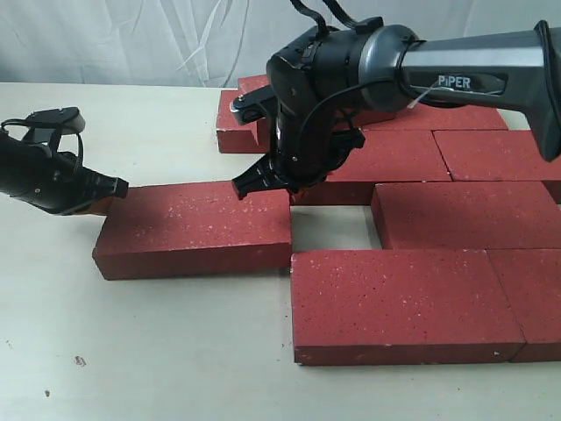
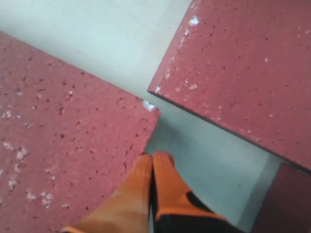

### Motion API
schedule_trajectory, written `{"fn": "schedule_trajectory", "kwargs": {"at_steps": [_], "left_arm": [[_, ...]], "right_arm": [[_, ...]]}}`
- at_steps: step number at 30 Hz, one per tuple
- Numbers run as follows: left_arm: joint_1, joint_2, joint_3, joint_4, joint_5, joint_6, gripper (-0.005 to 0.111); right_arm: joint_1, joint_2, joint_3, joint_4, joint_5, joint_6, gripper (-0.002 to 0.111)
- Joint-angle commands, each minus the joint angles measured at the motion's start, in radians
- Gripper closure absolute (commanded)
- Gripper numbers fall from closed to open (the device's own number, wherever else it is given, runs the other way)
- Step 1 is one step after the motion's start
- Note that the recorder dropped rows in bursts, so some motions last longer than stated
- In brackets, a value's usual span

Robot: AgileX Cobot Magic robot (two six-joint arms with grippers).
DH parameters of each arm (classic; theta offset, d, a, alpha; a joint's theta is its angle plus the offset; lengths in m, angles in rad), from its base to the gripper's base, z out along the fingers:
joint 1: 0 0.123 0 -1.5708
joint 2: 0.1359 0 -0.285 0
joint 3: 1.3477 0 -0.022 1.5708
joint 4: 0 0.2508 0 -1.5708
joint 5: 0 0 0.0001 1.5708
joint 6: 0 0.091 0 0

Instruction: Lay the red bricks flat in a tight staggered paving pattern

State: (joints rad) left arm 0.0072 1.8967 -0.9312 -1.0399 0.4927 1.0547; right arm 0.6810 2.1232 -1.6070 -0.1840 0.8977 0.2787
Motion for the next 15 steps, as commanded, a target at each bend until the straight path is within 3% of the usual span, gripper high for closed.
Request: {"fn": "schedule_trajectory", "kwargs": {"at_steps": [1, 15], "left_arm": [[-0.039, 0.002, 0.003, -0.02, 0.117, 0.004, 0.107], [-0.029, 0.0, 0.003, -0.021, 0.113, 0.0, 0.107]], "right_arm": [[0.005, -0.012, -0.003, -0.102, -0.033, 0.073, 0.109], [0.005, -0.011, -0.003, -0.125, -0.033, 0.091, 0.109]]}}
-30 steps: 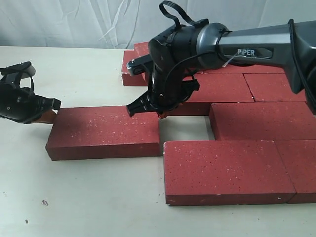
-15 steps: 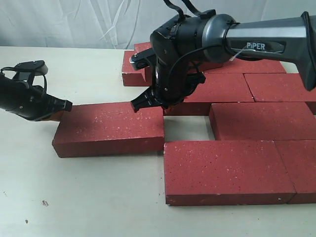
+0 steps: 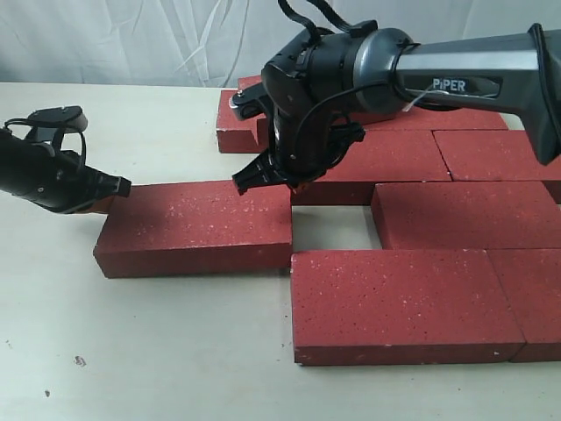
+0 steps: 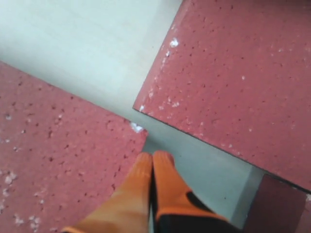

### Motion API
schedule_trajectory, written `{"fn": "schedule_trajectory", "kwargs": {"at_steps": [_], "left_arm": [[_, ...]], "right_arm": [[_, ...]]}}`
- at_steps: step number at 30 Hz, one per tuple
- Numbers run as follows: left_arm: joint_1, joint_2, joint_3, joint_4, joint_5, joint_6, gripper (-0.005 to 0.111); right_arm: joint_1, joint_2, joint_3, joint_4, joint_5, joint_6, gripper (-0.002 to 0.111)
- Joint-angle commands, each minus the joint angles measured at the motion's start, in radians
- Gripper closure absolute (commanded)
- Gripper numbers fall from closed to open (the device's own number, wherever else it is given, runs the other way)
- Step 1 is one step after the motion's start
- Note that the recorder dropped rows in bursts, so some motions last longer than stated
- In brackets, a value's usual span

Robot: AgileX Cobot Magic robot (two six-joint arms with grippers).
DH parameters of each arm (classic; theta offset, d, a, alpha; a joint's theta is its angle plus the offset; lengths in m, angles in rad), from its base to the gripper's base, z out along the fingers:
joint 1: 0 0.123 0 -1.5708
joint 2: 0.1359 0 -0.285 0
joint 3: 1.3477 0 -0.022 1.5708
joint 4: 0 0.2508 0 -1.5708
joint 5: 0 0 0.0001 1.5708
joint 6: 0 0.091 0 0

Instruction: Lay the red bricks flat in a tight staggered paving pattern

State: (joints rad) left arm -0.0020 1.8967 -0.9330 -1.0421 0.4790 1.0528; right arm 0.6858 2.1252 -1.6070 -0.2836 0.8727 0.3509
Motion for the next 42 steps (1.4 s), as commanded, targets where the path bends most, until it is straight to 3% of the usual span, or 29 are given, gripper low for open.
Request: {"fn": "schedule_trajectory", "kwargs": {"at_steps": [1, 7, 14, 19, 25, 33, 42], "left_arm": [[-0.012, -0.004, 0.005, -0.019, 0.129, 0.002, 0.107], [0.056, -0.043, 0.005, 0.004, 0.129, -0.056, 0.107], [0.13, -0.082, 0.005, 0.183, 0.148, -0.225, 0.107], [0.131, -0.082, 0.005, 0.291, 0.168, -0.309, 0.107], [0.122, -0.082, 0.014, 0.288, 0.233, -0.316, 0.107], [0.031, -0.051, 0.028, 0.267, 0.219, -0.311, 0.107], [0.011, -0.03, 0.028, 0.252, 0.184, -0.311, 0.107]], "right_arm": [[0.0, -0.022, -0.003, -0.03, -0.003, 0.021, 0.109], [0.0, -0.073, -0.003, -0.032, 0.013, 0.021, 0.109], [0.0, -0.095, -0.003, -0.032, 0.047, 0.021, 0.109], [0.0, -0.095, -0.003, -0.018, 0.082, 0.021, 0.109], [0.002, -0.095, -0.003, 0.105, 0.085, -0.069, 0.109], [0.002, -0.095, -0.003, 0.304, 0.103, -0.226, 0.109], [0.002, -0.088, -0.003, 0.507, 0.263, -0.457, 0.109]]}}
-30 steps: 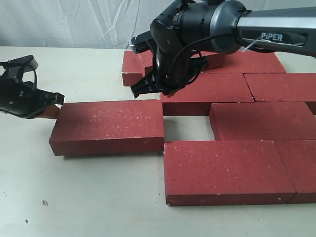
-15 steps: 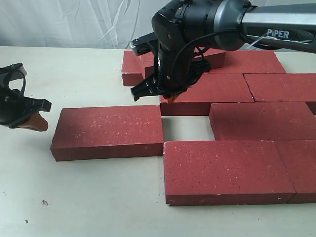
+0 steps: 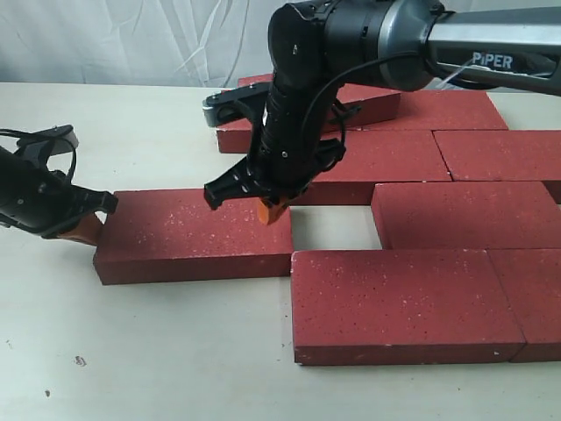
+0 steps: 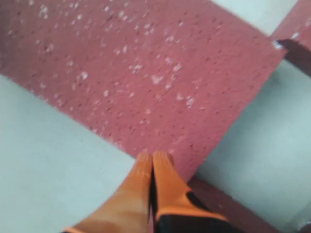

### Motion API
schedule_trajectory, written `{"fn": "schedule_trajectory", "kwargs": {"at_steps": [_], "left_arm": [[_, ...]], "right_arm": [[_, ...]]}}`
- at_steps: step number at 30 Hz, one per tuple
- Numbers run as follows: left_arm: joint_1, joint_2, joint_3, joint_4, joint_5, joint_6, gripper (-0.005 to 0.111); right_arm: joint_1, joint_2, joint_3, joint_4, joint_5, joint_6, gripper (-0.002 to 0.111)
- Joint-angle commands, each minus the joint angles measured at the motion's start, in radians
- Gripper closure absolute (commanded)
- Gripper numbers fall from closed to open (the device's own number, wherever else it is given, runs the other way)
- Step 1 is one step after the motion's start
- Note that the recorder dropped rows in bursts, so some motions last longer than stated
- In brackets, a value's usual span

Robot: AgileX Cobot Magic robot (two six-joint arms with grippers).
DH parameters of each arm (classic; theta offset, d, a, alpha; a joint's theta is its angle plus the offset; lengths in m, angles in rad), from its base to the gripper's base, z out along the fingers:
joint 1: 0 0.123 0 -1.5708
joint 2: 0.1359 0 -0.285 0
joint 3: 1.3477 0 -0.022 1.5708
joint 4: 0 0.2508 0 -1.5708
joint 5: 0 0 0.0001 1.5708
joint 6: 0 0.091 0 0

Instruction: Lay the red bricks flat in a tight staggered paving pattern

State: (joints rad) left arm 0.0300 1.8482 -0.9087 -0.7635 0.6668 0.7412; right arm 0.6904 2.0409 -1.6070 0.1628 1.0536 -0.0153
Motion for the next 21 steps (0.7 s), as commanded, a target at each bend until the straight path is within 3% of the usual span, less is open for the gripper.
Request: {"fn": "schedule_trajectory", "kwargs": {"at_steps": [1, 11, 21], "left_arm": [[-0.021, 0.018, 0.004, -0.027, -0.006, 0.001, 0.107], [-0.021, 0.018, 0.004, -0.027, -0.032, 0.001, 0.107], [-0.021, 0.018, 0.002, -0.027, -0.06, 0.001, 0.107]], "right_arm": [[-0.003, 0.001, -0.003, 0.072, 0.104, -0.106, 0.109], [-0.003, 0.028, -0.003, 0.216, 0.167, -0.229, 0.109], [-0.003, 0.081, 0.058, 0.179, 0.132, -0.238, 0.109]]}}
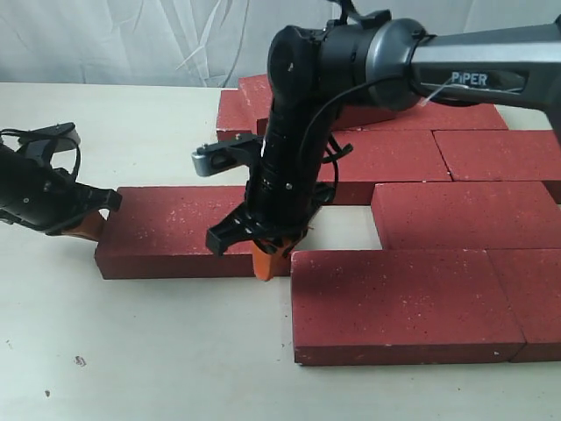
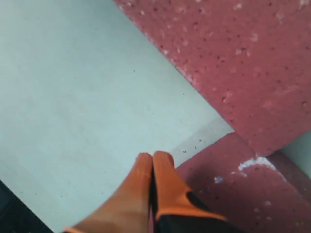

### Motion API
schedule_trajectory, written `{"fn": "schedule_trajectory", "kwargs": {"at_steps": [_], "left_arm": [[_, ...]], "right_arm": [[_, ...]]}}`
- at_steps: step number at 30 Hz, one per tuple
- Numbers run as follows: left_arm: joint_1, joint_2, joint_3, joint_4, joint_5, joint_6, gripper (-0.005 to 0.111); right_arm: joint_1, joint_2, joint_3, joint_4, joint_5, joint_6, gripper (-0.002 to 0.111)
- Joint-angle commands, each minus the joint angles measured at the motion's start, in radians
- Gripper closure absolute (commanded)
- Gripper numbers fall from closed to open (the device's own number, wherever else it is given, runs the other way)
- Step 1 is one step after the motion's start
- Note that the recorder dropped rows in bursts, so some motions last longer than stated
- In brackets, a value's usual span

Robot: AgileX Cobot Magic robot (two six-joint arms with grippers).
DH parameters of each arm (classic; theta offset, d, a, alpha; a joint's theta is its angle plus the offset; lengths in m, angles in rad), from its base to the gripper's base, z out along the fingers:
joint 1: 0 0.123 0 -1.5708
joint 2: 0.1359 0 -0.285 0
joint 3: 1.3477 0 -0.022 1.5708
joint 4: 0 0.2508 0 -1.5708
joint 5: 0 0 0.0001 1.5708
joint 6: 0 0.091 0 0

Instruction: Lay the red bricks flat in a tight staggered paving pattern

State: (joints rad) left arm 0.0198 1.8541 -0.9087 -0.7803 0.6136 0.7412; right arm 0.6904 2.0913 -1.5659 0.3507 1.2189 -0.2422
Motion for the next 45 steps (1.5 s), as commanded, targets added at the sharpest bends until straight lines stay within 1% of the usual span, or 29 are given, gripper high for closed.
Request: {"fn": "schedule_trajectory", "kwargs": {"at_steps": [1, 4, 9, 12, 15, 18, 19, 23, 30, 42, 45], "left_arm": [[-0.011, 0.012, 0.002, -0.01, -0.007, 0.001, 0.107], [-0.011, 0.012, 0.002, -0.01, -0.007, 0.001, 0.107], [-0.011, 0.014, 0.002, -0.012, -0.011, 0.001, 0.107], [-0.011, 0.023, 0.002, -0.019, -0.011, 0.001, 0.107], [-0.012, 0.042, 0.0, -0.072, 0.0, 0.023, 0.107], [-0.012, 0.043, -0.001, -0.191, 0.042, 0.137, 0.107], [-0.012, 0.043, -0.001, -0.222, 0.055, 0.163, 0.107], [-0.019, 0.043, -0.001, -0.24, 0.071, 0.178, 0.107], [-0.116, 0.043, -0.001, -0.24, 0.054, 0.178, 0.107], [-0.236, 0.044, -0.003, -0.339, -0.05, 0.201, 0.107], [-0.278, 0.054, -0.02, -0.362, -0.04, 0.237, 0.107]], "right_arm": [[-0.003, 0.036, 0.017, -0.009, -0.052, -0.007, 0.109], [-0.003, 0.048, 0.017, -0.018, -0.105, 0.025, 0.109], [-0.003, 0.053, 0.017, -0.152, -0.179, 0.161, 0.109], [-0.003, 0.053, 0.017, -0.136, -0.179, 0.169, 0.109], [-0.003, 0.03, 0.017, -0.068, -0.179, 0.139, 0.109], [-0.003, -0.032, 0.017, -0.04, -0.198, 0.121, 0.109], [-0.007, -0.062, 0.017, -0.048, -0.232, 0.121, 0.109], [-0.058, -0.121, 0.017, -0.053, -0.331, 0.161, 0.109], [-0.112, -0.129, 0.017, -0.049, -0.37, 0.177, 0.109], [-0.112, -0.129, 0.017, -0.024, -0.434, 0.175, 0.109], [-0.112, -0.129, 0.017, -0.024, -0.445, 0.166, 0.109]]}}
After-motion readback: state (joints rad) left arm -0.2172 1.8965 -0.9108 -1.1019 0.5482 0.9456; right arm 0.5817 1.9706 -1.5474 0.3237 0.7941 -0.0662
